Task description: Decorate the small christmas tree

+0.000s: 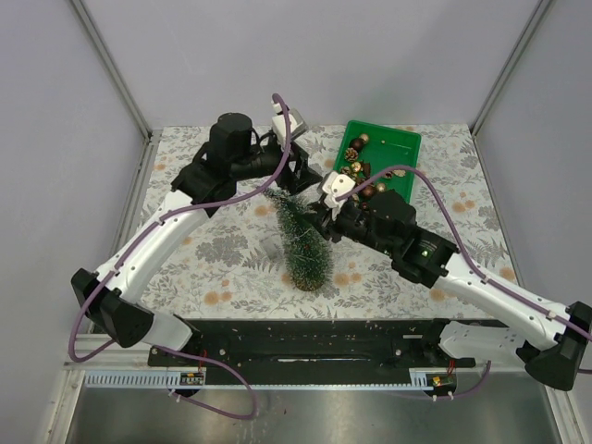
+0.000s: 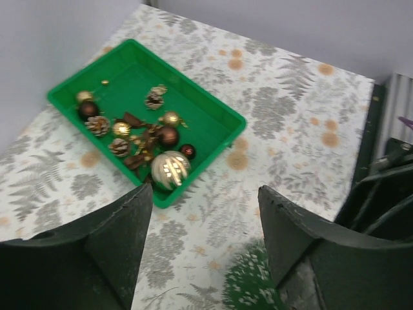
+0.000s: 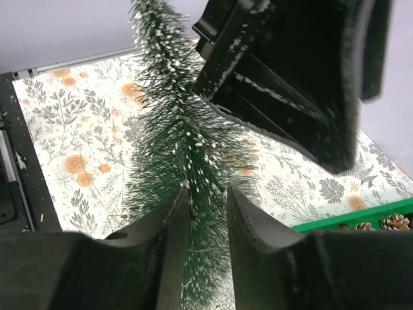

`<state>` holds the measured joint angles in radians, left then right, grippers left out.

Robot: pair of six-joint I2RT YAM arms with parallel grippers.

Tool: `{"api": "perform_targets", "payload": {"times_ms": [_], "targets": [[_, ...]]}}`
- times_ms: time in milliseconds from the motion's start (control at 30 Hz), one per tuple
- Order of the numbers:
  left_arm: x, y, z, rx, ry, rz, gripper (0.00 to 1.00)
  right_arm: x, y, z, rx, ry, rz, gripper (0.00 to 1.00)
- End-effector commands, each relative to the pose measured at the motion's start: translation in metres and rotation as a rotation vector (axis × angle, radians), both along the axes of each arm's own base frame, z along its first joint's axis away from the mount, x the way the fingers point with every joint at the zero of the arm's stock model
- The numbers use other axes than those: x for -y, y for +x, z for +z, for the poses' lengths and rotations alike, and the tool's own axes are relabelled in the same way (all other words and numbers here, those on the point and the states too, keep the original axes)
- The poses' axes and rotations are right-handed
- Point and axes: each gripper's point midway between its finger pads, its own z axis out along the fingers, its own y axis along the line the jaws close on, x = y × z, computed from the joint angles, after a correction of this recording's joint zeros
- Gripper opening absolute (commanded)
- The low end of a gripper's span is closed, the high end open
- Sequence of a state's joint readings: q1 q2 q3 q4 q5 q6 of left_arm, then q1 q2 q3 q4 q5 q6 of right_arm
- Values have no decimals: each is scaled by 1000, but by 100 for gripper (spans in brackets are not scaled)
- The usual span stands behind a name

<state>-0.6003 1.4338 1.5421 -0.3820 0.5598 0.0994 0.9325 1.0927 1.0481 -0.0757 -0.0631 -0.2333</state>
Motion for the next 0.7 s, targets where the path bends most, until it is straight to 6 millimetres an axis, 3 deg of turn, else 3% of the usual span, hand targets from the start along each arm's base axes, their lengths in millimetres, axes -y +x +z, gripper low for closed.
{"api": "perform_targets", "payload": {"times_ms": [0,233,467,667], "targets": [[-40,23,52,192,-4,208,75,17,-2,28,34,77,-58,41],[-73,22,65,242,41,298,99,20,-9,41,13,107,-46,62],[-88,12,64,251,64,338,99,30,-14,64,31,158,-60,66],[-124,26,97,315,85,542,99,64,-1,90,59,213,-228,73]]}}
